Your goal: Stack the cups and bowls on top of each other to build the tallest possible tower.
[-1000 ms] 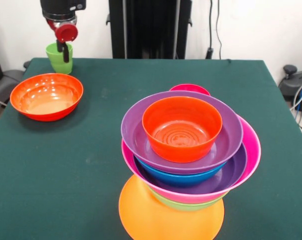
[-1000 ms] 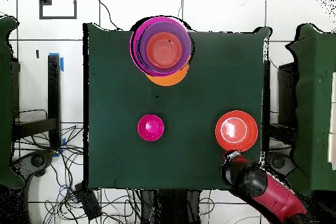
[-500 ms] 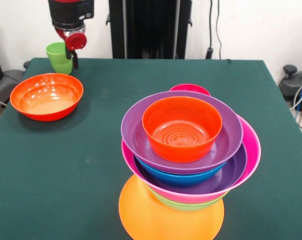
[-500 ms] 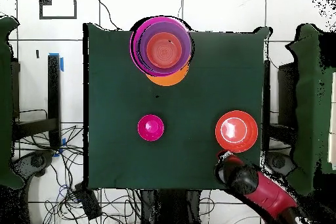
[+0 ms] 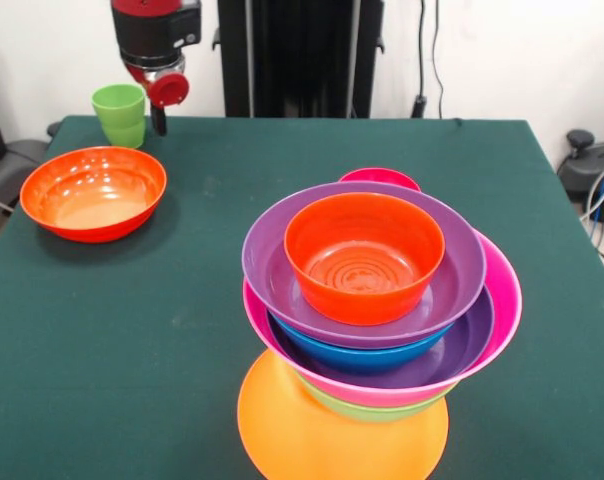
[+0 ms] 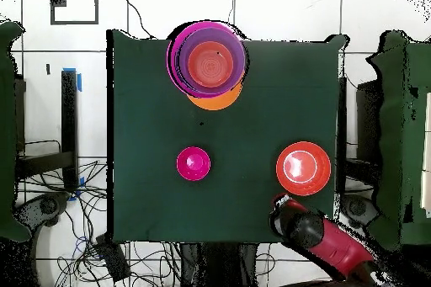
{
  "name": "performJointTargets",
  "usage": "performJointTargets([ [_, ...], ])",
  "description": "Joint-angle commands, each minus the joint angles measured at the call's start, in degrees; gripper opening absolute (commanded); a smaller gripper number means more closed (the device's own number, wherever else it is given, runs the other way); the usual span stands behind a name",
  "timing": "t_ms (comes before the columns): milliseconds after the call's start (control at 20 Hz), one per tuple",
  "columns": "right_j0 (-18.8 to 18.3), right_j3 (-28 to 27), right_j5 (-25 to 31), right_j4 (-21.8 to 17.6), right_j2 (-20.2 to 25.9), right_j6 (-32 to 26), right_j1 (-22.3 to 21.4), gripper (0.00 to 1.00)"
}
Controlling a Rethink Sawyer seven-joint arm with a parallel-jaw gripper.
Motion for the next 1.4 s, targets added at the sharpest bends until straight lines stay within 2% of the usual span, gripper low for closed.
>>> performJointTargets([
  [50, 2.71, 0.54, -0.52, -1.82, 3.77, 3.52, -0.08, 0.00],
  [350, 1.99, 0.03, -1.84, -3.30, 2.78, 2.58, 0.26, 0.00],
  [800, -1.71, 2.53, -2.16, -5.05, 3.42, 2.23, -0.80, 0.00],
  [1050, -1.95, 3.86, -0.73, -5.23, 3.91, 2.60, -3.09, 0.00],
  [1400, -1.54, 4.59, -1.78, -5.82, 3.76, 3.24, -3.50, 0.00],
])
